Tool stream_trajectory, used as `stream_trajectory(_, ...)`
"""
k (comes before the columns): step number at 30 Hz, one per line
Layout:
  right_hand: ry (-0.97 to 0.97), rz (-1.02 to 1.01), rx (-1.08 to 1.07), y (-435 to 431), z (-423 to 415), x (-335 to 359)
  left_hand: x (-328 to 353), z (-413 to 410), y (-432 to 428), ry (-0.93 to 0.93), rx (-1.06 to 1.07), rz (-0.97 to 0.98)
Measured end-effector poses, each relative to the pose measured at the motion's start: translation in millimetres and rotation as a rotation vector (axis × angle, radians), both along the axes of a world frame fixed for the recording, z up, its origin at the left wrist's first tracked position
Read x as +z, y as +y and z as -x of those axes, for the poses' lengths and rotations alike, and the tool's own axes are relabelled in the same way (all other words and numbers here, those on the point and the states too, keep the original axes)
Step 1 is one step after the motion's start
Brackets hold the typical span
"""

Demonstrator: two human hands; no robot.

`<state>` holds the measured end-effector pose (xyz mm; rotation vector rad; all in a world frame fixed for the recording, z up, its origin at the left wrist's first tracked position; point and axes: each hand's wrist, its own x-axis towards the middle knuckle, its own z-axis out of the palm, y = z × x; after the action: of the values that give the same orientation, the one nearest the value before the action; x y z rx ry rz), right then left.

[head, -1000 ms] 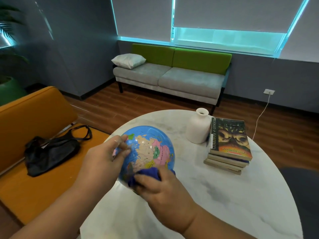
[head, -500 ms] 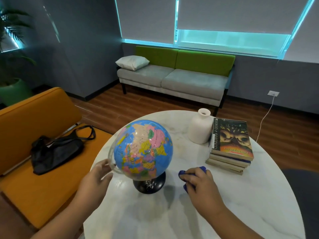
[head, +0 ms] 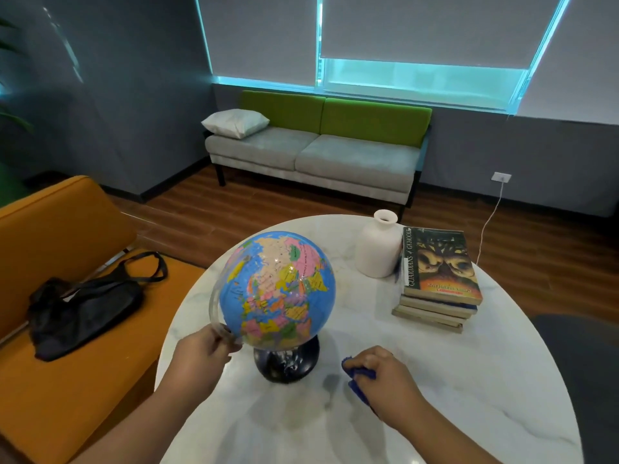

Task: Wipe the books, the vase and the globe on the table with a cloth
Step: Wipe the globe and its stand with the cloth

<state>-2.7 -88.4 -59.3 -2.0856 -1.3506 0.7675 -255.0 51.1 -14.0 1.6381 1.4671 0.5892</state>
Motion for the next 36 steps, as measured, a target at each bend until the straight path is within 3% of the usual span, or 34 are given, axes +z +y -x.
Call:
stream_trajectory(5, 0.005, 0.095, -0.079, 18.5, 15.4, -8.9, 4.4, 1.6, 24.5, -0.052, -0.014, -0.025)
stream_trajectory(11, -0.049, -0.009, -0.127, 60.4, 38.5, 2.1, 11.0, 1.2, 44.9, -0.041, -0.105, -0.045)
stream_trajectory(23, -0.385, 0.175, 0.140, 104.3, 54.7, -17.8, 11.9, -2.1, 60.6, -0.063, -0.062, 0.028)
stream_trajectory(33, -0.349, 0.125, 0.117, 101.0, 37.7, -30.7, 13.2, -7.1, 55.0, -0.081, -0.024, 0.021)
stream_trajectory(36, -0.311, 0.020, 0.112, 102.1, 44.4, -28.4, 14.7, -8.3, 52.7, -0.068, -0.027, 0.003)
